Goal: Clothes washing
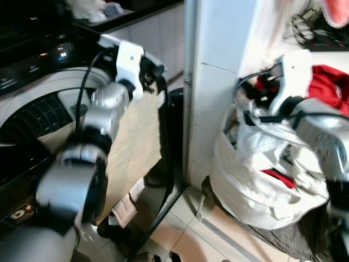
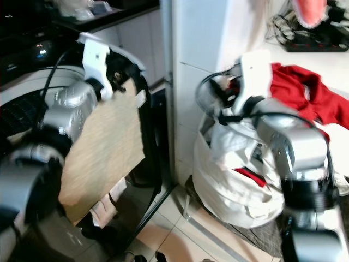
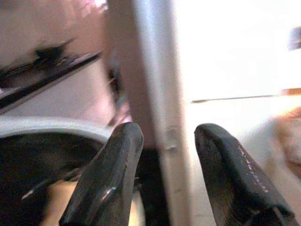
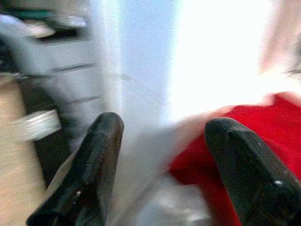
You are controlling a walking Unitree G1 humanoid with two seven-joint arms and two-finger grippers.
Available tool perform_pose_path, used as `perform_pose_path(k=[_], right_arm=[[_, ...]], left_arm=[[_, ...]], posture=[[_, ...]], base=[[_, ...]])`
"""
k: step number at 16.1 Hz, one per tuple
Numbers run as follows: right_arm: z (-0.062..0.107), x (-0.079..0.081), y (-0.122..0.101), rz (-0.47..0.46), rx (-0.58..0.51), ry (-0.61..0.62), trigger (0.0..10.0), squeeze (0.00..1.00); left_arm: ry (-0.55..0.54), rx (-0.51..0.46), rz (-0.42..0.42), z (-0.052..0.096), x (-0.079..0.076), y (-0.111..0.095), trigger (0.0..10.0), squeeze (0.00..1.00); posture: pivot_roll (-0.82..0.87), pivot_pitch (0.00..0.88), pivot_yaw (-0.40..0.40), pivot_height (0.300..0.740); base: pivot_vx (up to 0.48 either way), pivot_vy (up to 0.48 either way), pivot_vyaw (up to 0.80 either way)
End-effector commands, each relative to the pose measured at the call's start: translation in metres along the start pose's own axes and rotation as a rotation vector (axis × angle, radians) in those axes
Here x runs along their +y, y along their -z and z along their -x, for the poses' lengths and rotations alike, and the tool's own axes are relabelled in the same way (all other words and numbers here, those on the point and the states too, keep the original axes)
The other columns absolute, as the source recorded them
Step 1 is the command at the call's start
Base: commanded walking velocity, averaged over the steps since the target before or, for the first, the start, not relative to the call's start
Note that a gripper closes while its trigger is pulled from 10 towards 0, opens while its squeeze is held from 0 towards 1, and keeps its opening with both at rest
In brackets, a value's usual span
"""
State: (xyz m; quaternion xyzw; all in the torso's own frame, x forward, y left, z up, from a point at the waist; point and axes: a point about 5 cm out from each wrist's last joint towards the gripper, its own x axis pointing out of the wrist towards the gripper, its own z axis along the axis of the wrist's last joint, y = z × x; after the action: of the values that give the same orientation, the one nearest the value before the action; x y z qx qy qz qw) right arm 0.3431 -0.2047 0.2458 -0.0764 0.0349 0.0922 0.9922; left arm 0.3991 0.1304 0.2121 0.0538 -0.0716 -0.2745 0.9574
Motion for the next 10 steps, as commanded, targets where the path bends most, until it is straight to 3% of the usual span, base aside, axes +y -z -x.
perform_pose_path(k=[1,2,3,6,10], right_arm=[[-0.006,-0.017,-0.018,0.076,-0.044,0.094,10.0,1.00],[-0.007,-0.023,-0.021,0.092,-0.037,0.113,10.0,1.00],[-0.009,-0.035,-0.023,0.166,0.025,0.128,10.0,1.00],[-0.012,-0.058,-0.022,0.191,0.116,0.146,10.0,1.00],[-0.004,-0.087,-0.031,0.112,0.170,0.199,10.0,1.00]], left_arm=[[0.087,-0.051,0.027,0.006,-0.009,-0.002,10.0,0.00],[0.115,-0.057,0.052,0.008,-0.012,-0.001,10.0,0.00],[0.215,-0.052,0.111,0.017,-0.023,0.001,10.0,0.00],[0.315,-0.017,0.068,0.033,-0.036,0.005,10.0,0.00],[0.420,0.013,0.061,0.049,-0.052,-0.007,10.0,0.00]], posture=[[-0.12,0.000,0.082,0.740],[-0.12,0.000,0.083,0.740],[-0.12,0.000,0.081,0.740],[-0.12,0.000,0.079,0.740],[-0.10,0.000,0.063,0.740]], base=[[0.000,0.000,0.00],[0.000,0.000,0.00],[0.000,0.000,0.00],[0.000,0.000,0.00],[0.000,0.000,0.00]])
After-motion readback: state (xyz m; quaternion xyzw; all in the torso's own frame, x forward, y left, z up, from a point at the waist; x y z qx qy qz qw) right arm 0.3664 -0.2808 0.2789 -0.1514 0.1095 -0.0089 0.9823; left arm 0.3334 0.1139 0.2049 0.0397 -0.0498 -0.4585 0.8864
